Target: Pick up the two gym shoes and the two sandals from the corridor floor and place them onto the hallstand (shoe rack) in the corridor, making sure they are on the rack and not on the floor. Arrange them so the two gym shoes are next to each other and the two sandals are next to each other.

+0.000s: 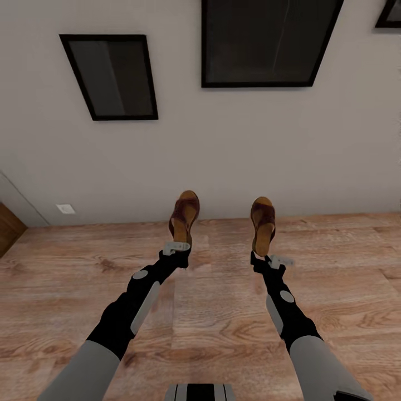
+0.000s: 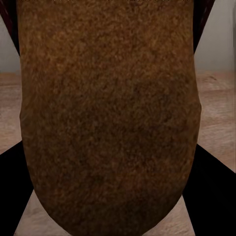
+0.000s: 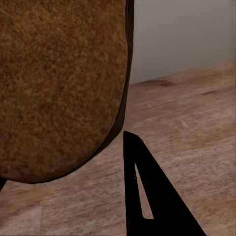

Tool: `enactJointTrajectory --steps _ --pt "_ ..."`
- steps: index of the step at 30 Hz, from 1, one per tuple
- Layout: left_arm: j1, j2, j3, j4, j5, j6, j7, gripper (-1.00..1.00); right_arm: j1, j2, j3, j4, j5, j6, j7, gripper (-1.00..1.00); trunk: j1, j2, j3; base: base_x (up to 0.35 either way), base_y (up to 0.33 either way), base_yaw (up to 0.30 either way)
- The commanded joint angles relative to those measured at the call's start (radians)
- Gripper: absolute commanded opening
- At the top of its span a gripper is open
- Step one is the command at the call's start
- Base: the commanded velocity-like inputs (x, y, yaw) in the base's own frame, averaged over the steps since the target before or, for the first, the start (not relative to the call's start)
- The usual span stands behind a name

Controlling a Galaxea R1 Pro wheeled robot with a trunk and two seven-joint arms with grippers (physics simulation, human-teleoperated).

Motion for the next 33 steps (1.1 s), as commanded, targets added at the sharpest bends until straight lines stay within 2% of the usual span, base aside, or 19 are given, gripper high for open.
enactJointTrajectory --steps 1,33 --pt "0.000 0.000 0.001 -0.001 0.007 0.006 -0.001 -1.00 0.000 0.001 -0.004 0.001 0.002 -0.003 0.001 -1.00 -0.001 0.000 0.005 0.000 0.000 0.000" --pt "0.000 0.000 0.002 -0.002 0.006 0.006 -0.001 -1.00 0.000 0.001 -0.004 0.001 0.003 -0.003 0.001 -1.00 -0.015 0.008 0.182 0.000 0.000 0.000"
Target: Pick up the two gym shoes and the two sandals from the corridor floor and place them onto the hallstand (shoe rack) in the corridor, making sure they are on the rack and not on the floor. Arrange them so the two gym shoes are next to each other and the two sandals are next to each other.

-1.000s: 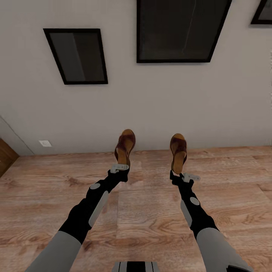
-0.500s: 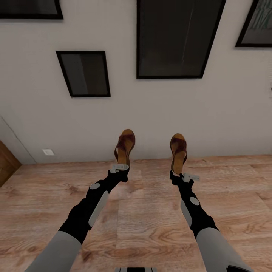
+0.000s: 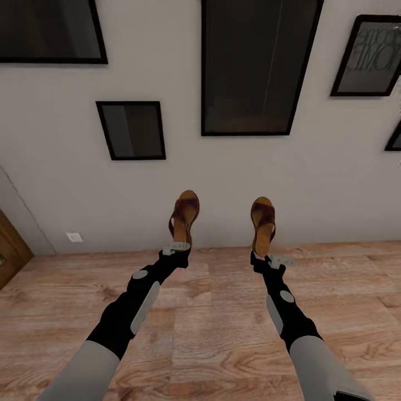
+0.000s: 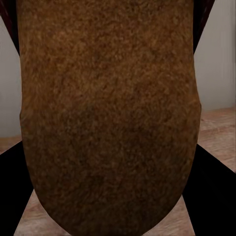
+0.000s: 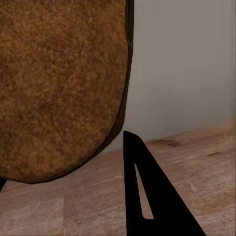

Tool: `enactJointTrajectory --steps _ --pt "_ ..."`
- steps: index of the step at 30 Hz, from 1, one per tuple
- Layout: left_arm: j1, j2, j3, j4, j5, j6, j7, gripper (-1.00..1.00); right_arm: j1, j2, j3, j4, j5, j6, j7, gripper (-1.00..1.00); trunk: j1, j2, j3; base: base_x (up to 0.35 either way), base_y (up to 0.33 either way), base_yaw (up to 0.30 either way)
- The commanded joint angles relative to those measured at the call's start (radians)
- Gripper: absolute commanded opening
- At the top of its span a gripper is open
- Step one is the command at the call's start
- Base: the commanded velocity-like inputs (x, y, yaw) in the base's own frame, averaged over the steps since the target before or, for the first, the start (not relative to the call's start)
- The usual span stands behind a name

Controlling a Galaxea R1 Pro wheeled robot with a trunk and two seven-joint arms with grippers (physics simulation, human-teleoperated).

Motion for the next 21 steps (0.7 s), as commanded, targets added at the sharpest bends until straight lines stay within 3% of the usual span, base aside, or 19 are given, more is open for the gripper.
enactJointTrajectory --steps 1,9,21 --pt "0.000 0.000 0.001 -0.001 0.007 0.006 -0.001 -1.00 -0.001 0.001 -0.004 0.001 0.003 -0.003 0.001 -1.00 0.000 0.000 0.001 0.000 0.000 0.000" --pt "0.000 0.000 0.001 -0.001 0.007 0.006 -0.001 -1.00 -0.001 0.001 -0.004 0.001 0.004 -0.003 -0.001 -1.00 0.000 0.000 0.006 0.000 0.000 -0.015" --pt "0.000 0.000 0.001 -0.001 0.007 0.006 -0.001 -1.00 -0.001 0.001 -0.004 0.001 0.002 -0.003 0.000 -1.00 0.000 0.000 0.014 0.000 0.000 -0.244"
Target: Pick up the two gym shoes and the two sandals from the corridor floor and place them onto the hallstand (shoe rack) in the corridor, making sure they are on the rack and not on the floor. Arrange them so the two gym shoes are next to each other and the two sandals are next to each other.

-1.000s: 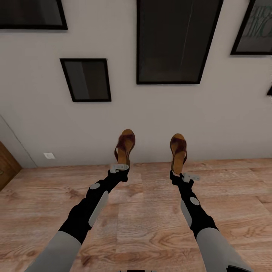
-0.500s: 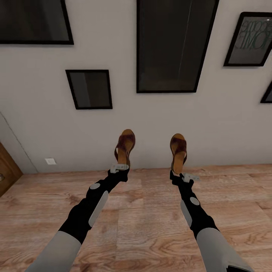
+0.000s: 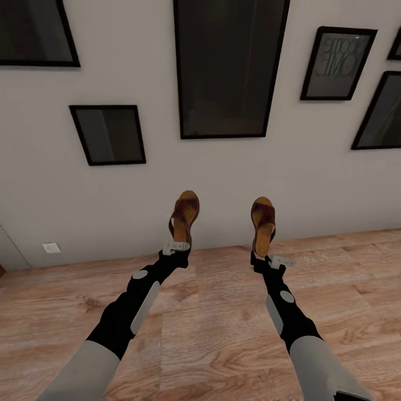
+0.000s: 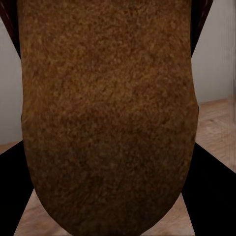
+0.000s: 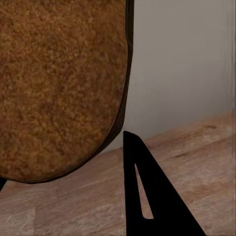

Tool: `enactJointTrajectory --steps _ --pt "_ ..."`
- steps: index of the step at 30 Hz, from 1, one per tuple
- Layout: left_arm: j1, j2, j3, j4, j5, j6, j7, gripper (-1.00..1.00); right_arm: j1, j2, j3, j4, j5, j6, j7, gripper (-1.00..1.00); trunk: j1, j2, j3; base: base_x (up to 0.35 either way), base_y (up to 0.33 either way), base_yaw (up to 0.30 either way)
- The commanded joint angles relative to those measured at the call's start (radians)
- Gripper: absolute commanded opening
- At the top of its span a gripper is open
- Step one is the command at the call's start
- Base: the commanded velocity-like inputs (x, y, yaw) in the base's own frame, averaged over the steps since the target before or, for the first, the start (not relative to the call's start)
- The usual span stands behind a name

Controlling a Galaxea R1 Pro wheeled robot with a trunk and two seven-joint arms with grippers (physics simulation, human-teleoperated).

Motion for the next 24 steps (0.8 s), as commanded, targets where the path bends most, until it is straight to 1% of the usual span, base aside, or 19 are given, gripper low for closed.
enactJointTrajectory --steps 1,15,21,24 --pt "0.000 0.000 0.001 -0.001 0.008 0.006 -0.001 -1.00 -0.001 0.001 -0.004 0.001 0.003 -0.003 0.001 -1.00 0.000 0.000 0.000 0.000 0.000 -0.261" --pt "0.000 0.000 0.001 -0.001 0.008 0.006 -0.001 -1.00 -0.001 0.001 -0.004 0.001 0.003 -0.003 -0.002 -1.00 0.000 0.000 0.010 0.000 0.000 -0.262" --pt "0.000 0.000 0.001 -0.001 0.008 0.006 -0.001 -1.00 -0.001 0.001 -0.004 0.001 0.003 -0.003 -0.002 -1.00 -0.003 0.001 0.038 0.000 0.000 -0.262" --pt "0.000 0.001 0.001 -0.001 0.008 0.006 -0.001 -1.00 -0.001 0.001 -0.004 0.001 0.003 -0.003 -0.002 -1.00 -0.003 0.001 0.040 0.000 0.000 -0.262"
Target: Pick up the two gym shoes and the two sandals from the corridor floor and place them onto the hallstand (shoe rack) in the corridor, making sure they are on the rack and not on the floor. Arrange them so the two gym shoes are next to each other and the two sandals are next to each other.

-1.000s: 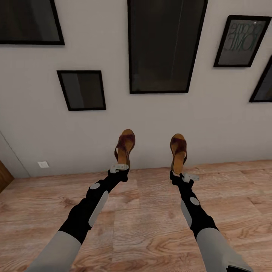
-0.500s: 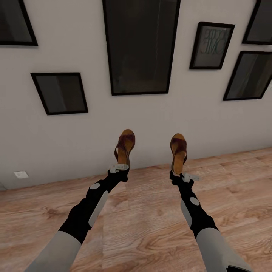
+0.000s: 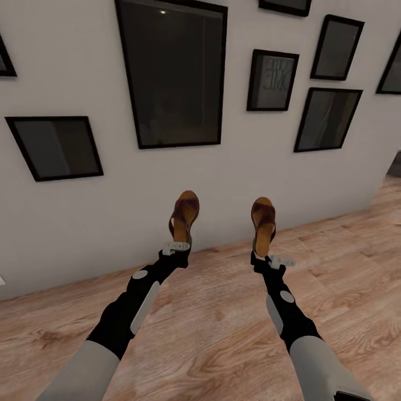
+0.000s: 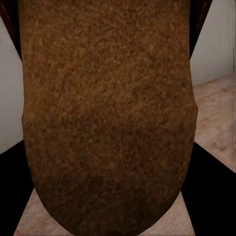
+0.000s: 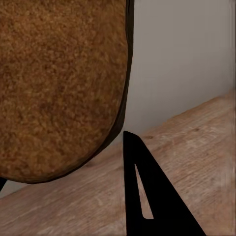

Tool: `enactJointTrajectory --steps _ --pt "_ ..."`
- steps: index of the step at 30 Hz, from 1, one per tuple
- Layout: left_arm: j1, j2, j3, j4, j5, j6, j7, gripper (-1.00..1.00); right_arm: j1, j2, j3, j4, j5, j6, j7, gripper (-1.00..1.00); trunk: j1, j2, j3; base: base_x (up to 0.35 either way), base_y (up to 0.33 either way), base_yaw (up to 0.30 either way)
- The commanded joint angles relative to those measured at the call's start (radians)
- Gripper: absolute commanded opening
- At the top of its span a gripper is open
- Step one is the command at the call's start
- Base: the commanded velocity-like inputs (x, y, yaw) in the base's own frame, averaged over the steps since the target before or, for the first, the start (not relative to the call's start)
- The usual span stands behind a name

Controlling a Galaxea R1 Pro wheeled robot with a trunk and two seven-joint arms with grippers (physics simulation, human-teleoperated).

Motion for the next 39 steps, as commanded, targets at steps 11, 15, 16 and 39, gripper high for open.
enactJointTrajectory --steps 11,15,16,39 --pt "0.000 0.002 0.002 -0.002 0.008 0.006 -0.002 -1.00 -0.001 0.001 -0.003 0.002 0.003 -0.003 0.002 -1.00 0.000 0.000 0.007 0.000 0.000 -0.263" --pt "0.000 0.002 0.002 -0.002 0.008 0.006 -0.002 -1.00 -0.001 0.001 -0.003 0.002 0.003 -0.003 0.002 -1.00 0.000 0.000 0.008 0.000 0.000 -0.285" --pt "0.000 0.002 0.002 -0.002 0.008 0.006 -0.002 -1.00 -0.001 0.001 -0.003 0.002 0.003 -0.003 0.002 -1.00 0.000 0.000 0.008 0.000 0.000 -0.290" --pt "0.000 0.003 0.004 -0.002 0.008 0.006 -0.002 -1.00 -0.001 0.001 -0.003 0.000 0.003 -0.003 0.002 -1.00 0.000 0.000 0.008 0.000 0.000 -0.292"
